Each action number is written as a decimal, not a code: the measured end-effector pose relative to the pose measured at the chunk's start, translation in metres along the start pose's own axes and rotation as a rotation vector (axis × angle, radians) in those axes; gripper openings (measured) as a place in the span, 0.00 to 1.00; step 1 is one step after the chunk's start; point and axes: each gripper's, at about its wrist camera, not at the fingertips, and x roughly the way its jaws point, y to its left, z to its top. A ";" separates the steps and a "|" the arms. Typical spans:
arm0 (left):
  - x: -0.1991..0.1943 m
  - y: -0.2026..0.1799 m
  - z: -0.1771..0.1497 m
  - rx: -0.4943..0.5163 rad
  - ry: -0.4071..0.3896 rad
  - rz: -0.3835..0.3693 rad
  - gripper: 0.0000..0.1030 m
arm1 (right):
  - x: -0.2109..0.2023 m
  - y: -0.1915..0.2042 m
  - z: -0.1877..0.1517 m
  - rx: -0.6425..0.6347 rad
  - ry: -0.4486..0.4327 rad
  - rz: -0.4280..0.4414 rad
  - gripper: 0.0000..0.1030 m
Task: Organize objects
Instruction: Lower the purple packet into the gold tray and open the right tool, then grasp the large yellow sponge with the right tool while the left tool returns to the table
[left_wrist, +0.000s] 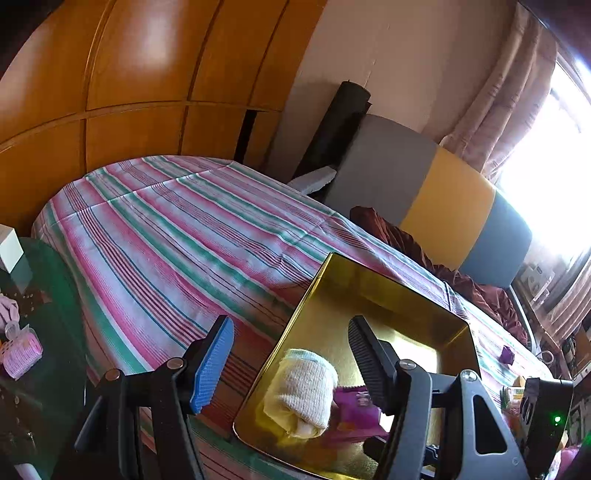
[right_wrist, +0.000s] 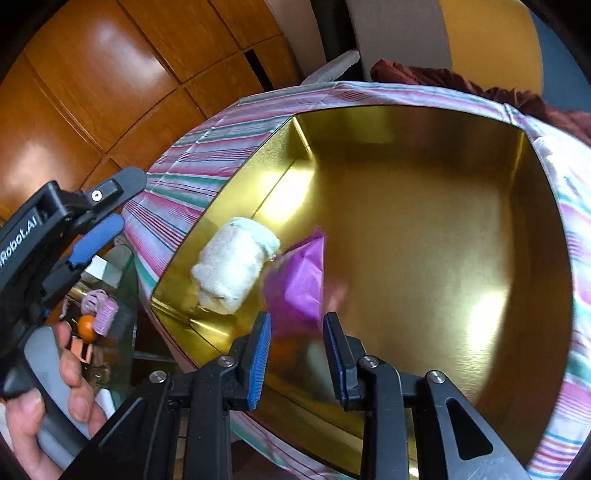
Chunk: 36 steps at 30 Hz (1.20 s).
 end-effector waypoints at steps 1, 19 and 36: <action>0.001 0.000 0.000 -0.001 0.003 0.000 0.63 | -0.001 0.001 0.000 0.003 -0.003 0.011 0.41; 0.010 -0.026 -0.018 0.000 0.127 -0.218 0.63 | -0.068 -0.013 0.002 -0.079 -0.187 -0.156 0.61; 0.002 -0.095 -0.059 0.231 0.244 -0.466 0.63 | -0.128 -0.091 -0.019 0.093 -0.305 -0.284 0.70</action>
